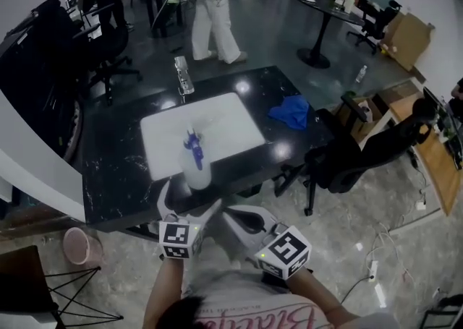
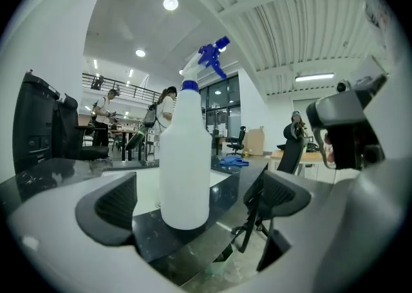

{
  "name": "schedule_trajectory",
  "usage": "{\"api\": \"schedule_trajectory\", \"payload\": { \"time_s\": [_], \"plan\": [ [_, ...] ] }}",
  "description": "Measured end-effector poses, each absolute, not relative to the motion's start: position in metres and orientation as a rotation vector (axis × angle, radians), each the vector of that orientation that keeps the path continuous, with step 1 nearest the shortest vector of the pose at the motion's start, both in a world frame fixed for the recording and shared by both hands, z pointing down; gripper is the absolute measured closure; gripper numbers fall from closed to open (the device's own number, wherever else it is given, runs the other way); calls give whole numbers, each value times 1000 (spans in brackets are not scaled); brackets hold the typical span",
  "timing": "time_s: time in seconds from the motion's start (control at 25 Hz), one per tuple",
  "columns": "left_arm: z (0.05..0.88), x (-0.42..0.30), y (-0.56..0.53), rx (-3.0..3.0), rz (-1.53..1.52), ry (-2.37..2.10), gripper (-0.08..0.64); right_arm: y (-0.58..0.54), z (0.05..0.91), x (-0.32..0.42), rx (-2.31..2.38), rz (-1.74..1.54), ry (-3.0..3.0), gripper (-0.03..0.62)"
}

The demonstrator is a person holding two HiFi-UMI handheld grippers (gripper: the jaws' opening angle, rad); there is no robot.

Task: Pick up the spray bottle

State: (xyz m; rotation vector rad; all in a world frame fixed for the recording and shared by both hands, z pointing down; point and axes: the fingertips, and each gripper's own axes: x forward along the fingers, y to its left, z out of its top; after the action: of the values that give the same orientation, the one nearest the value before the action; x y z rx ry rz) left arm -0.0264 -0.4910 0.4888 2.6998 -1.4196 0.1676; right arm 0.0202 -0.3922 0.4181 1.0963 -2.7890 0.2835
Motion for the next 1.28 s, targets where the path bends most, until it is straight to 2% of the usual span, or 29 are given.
{"api": "schedule_trajectory", "payload": {
  "time_s": [0.72, 0.8, 0.88, 1.28],
  "plan": [
    [499, 9, -567, 2767, 210, -1306, -9, -454, 410, 52, 1271, 262, -2746, 591],
    [499, 8, -567, 2780, 245, -1322, 85, -455, 410, 54, 1287, 265, -2744, 591],
    [499, 8, -567, 2784, 249, -1328, 115, -456, 409, 56, 1300, 264, -2742, 591],
    [468, 1, -557, 2788, 212, -1347, 133, -452, 404, 45, 1261, 252, -2787, 591]
  ]
}}
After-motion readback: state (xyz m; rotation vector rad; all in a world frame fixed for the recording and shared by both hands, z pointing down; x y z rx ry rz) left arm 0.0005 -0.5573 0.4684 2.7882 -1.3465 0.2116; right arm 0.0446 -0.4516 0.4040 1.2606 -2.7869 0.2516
